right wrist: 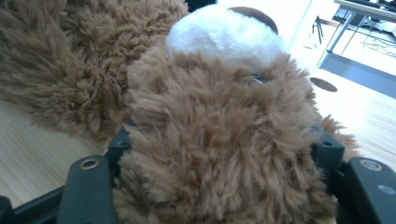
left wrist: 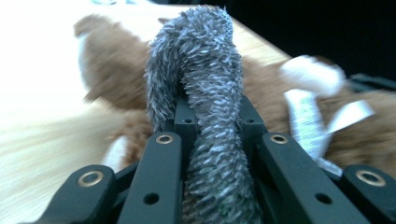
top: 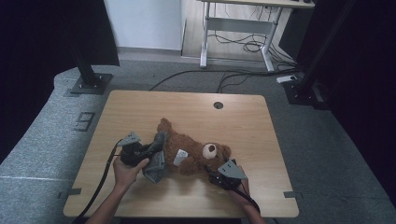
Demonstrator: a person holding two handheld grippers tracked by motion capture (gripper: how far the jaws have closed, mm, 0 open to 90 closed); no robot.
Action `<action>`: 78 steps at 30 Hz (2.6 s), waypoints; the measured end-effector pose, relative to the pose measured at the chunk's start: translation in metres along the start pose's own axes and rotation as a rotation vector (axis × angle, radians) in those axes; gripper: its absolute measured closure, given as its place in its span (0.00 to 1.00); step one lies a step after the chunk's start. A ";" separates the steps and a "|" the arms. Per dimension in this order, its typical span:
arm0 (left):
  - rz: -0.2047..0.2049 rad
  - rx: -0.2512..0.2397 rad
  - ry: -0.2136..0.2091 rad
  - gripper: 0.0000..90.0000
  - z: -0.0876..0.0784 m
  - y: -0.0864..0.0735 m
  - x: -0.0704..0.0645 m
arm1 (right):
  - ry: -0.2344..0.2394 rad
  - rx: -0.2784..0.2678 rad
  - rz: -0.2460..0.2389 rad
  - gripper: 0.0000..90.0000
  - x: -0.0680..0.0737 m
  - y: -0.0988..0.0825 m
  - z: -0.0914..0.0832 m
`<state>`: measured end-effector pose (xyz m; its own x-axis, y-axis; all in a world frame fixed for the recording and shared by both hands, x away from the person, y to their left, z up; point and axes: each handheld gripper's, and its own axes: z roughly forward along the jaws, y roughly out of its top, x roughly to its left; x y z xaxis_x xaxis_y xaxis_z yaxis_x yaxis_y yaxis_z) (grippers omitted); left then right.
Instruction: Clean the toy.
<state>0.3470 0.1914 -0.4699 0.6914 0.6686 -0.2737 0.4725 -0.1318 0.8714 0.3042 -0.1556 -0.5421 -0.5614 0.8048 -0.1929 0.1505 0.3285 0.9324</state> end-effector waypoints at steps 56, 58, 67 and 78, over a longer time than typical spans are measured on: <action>-0.062 0.074 0.021 0.83 0.003 -0.033 0.026 | 0.035 0.003 0.036 0.27 -0.003 0.002 0.006; -0.062 0.080 0.015 0.83 0.003 -0.034 0.025 | 0.056 0.011 0.078 0.17 -0.004 0.005 0.003; -0.070 0.094 -0.008 0.83 0.004 -0.038 0.025 | 0.166 -0.065 0.340 0.14 -0.036 0.025 -0.027; -0.071 0.127 -0.042 0.83 0.005 -0.043 0.021 | 0.203 0.157 0.393 0.17 -0.030 0.009 -0.010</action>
<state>0.3442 0.2075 -0.5152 0.6749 0.6488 -0.3514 0.5840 -0.1785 0.7919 0.3137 -0.1816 -0.5250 -0.5826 0.7755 0.2434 0.4956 0.1016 0.8626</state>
